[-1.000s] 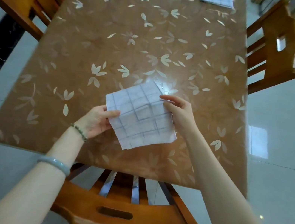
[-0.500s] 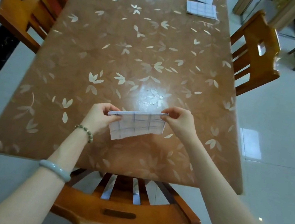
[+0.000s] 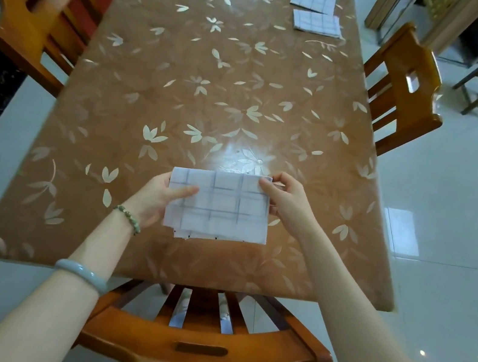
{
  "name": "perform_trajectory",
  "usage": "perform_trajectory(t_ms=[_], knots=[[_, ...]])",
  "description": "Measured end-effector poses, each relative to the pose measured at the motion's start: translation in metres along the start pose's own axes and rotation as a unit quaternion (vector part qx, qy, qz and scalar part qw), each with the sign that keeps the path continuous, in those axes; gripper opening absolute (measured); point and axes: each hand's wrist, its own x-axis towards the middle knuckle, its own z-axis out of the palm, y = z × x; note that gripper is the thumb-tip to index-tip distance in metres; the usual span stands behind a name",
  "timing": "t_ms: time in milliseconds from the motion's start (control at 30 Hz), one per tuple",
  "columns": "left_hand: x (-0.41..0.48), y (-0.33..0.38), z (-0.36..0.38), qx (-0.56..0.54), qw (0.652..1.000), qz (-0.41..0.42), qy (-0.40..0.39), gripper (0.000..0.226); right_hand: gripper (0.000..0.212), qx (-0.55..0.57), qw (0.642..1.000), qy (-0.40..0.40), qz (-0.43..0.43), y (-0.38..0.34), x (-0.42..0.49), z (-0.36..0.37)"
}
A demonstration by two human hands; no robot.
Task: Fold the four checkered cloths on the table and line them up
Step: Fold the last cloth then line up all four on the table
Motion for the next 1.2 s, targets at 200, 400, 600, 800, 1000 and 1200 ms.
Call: perform_trajectory(t_ms=[200, 400, 600, 800, 1000, 1200], knots=[[0.007, -0.005, 0.006, -0.012, 0.998, 0.028, 0.053, 0.033, 0.031, 0.062, 0.992, -0.064, 0.094, -0.002, -0.010, -0.004], [0.013, 0.003, 0.003, 0.018, 0.998, 0.024, 0.060, 0.036, 0.024, -0.022, 0.997, -0.025, 0.064, 0.006, -0.021, -0.013], [0.006, 0.002, 0.002, 0.086, 0.996, 0.009, 0.020, 0.039, 0.020, -0.041, 0.998, 0.033, 0.036, 0.008, -0.033, -0.015], [0.006, 0.013, 0.016, 0.095, 0.995, 0.027, 0.001, 0.033, 0.018, -0.027, 0.996, 0.083, 0.019, 0.008, -0.056, -0.021], [0.010, 0.013, 0.058, 0.127, 0.990, 0.035, -0.054, 0.028, 0.019, 0.009, 0.988, 0.154, 0.018, 0.016, -0.095, -0.053], [0.011, -0.002, 0.132, 0.143, 0.984, 0.034, -0.100, 0.031, 0.016, 0.067, 0.973, 0.221, 0.014, 0.040, -0.137, -0.108]])
